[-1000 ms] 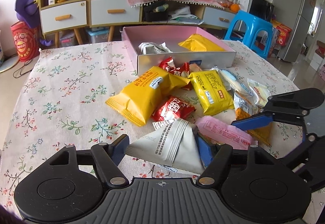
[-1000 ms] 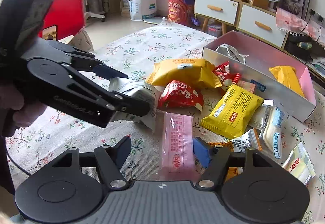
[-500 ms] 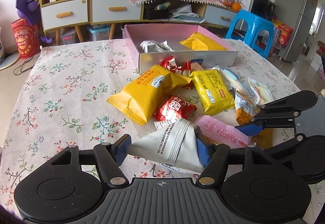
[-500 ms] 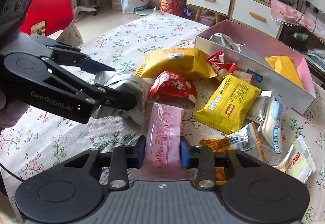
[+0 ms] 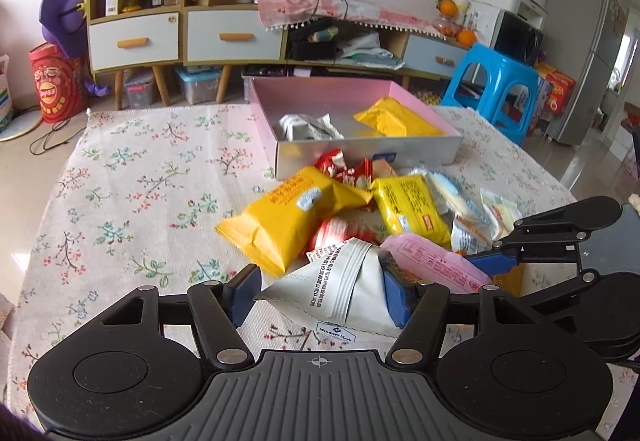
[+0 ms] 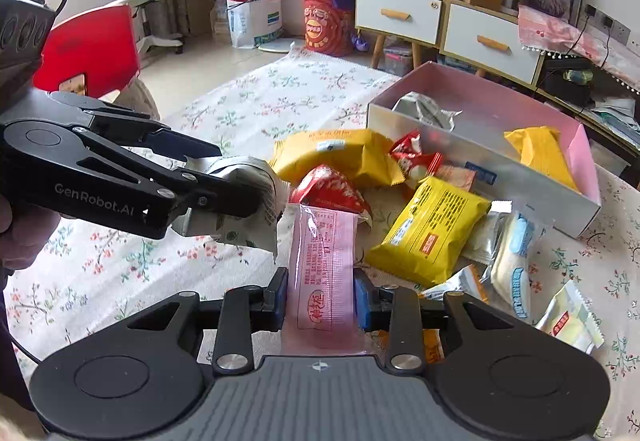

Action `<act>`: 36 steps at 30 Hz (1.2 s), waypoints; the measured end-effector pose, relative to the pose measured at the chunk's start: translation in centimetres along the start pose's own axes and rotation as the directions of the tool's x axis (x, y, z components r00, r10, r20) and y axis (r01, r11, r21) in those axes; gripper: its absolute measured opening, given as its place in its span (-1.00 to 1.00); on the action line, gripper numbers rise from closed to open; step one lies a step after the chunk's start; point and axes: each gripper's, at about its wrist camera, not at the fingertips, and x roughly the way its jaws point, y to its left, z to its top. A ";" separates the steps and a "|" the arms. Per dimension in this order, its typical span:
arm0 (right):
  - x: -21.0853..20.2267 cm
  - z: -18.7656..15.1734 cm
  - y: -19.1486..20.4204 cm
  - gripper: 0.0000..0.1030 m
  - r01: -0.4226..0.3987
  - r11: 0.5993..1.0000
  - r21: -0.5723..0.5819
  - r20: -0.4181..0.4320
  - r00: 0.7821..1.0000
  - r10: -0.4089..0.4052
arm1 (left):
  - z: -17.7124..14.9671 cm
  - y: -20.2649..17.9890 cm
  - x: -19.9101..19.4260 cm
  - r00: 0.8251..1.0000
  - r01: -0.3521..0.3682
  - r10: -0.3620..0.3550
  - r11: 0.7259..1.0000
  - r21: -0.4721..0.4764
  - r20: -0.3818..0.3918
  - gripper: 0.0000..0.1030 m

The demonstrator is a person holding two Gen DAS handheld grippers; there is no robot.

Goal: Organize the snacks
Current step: 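Carry the pink bar and triangular pack into the box and open both tools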

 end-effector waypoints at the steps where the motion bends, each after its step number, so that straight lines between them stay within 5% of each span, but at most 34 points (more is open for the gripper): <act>1: -0.2 0.2 -0.1 -0.55 0.000 1.000 0.002 0.007 1.000 0.000 | 0.3 0.0 -0.1 1.000 0.000 0.000 1.000 -0.001 0.005 0.20; 18: -2.0 4.8 -4.3 -0.55 0.069 0.991 0.113 0.110 0.991 -0.082 | 5.9 -0.2 -0.2 0.995 -0.055 0.058 0.998 -0.034 0.086 0.20; 36: 1.2 8.0 -11.9 -0.55 0.094 0.931 0.352 0.142 0.978 -0.153 | 11.8 -1.0 7.1 0.986 -0.134 0.139 0.989 -0.061 0.094 0.20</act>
